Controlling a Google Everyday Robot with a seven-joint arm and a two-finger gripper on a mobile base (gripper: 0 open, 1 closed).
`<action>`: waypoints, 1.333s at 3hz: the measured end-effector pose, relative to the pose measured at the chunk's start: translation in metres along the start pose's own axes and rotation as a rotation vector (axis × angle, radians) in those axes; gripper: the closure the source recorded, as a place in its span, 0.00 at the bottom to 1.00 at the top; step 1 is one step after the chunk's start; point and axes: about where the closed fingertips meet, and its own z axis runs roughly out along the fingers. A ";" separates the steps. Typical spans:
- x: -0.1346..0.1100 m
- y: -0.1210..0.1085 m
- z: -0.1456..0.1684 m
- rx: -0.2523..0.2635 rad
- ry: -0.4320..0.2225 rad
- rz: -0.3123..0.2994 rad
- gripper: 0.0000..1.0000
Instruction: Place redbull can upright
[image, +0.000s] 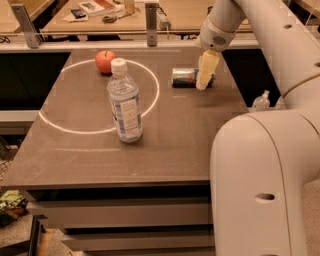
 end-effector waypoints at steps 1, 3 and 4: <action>-0.007 -0.001 0.014 -0.022 -0.027 -0.019 0.00; -0.008 -0.006 0.036 -0.046 -0.018 -0.016 0.00; -0.001 -0.006 0.043 -0.060 -0.008 -0.004 0.18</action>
Offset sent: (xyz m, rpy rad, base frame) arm 0.0043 0.0121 -0.0239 0.0009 0.0888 0.0512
